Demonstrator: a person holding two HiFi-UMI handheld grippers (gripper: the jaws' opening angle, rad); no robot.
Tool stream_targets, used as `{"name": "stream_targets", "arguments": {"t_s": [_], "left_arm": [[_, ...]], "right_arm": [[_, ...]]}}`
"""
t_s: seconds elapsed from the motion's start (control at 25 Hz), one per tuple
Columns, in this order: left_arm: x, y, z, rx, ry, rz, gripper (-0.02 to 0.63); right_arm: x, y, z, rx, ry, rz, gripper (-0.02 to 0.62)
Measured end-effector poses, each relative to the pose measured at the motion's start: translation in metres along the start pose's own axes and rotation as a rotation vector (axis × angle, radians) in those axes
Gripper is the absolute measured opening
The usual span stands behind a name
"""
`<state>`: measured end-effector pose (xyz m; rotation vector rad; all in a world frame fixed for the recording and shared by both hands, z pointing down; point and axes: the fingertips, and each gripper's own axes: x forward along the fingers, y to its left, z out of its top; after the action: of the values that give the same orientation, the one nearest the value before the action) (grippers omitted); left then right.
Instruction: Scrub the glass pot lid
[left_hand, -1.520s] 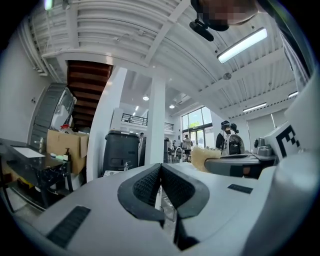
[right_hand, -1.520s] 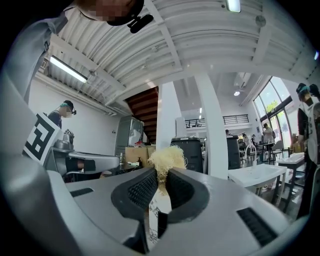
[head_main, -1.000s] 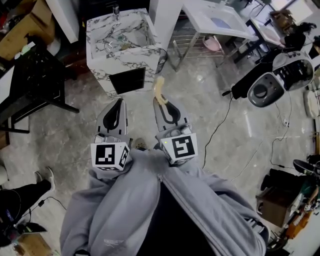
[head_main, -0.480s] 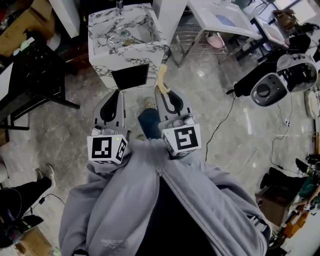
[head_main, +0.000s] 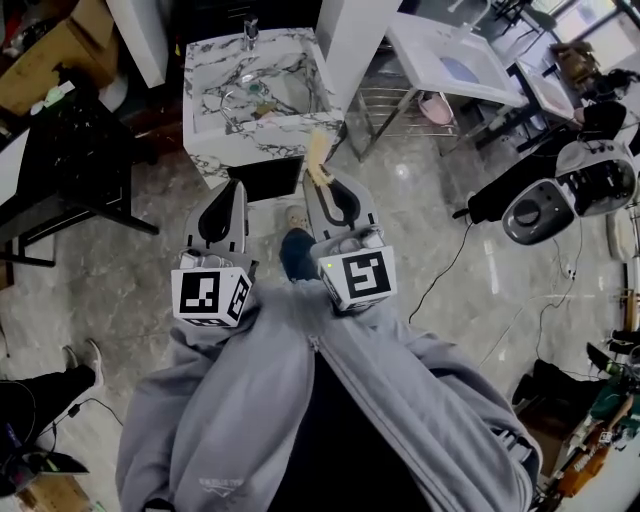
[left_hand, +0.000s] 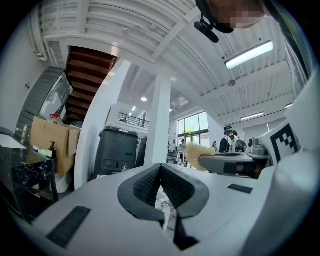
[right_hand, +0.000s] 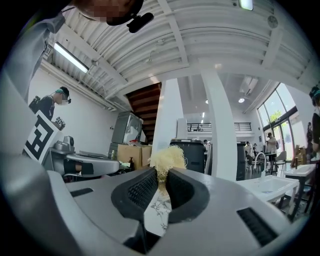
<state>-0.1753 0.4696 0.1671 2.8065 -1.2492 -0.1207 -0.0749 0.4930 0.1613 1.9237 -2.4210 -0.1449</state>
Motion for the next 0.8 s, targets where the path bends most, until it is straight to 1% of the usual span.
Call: {"name": "stream_targets", "arguments": {"t_s": [0.12,0.2,0.4,0.52,0.64,0.72,0.8], "left_arm": [[0.034,0.012,-0.002,0.003,-0.001,0.006,0.014],[0.062,0.022,-0.006,0.0,0.002,0.014,0.014],[0.137,0.05,-0.017,-0.023,0.028,0.052,0.014],[0.182,0.074,-0.026,-0.036,0.047,0.089,0.014],[0.225,0.099,-0.036,-0.052,0.072,0.138,0.014],[0.254,0.118,-0.038,-0.059,0.073,0.169,0.014],[0.281,0.135,-0.036,-0.053,0.069,0.19,0.014]], "right_arm": [[0.03,-0.023,-0.002,-0.011,-0.015,0.003,0.05],[0.055,-0.04,-0.008,-0.005,-0.008,0.01,0.051],[0.126,-0.086,-0.024,0.0,-0.003,0.052,0.051],[0.176,-0.112,-0.041,0.023,0.039,0.094,0.051],[0.227,-0.133,-0.052,0.038,0.083,0.155,0.051],[0.263,-0.145,-0.054,0.05,0.091,0.189,0.05],[0.295,-0.155,-0.055,0.045,0.076,0.227,0.051]]}}
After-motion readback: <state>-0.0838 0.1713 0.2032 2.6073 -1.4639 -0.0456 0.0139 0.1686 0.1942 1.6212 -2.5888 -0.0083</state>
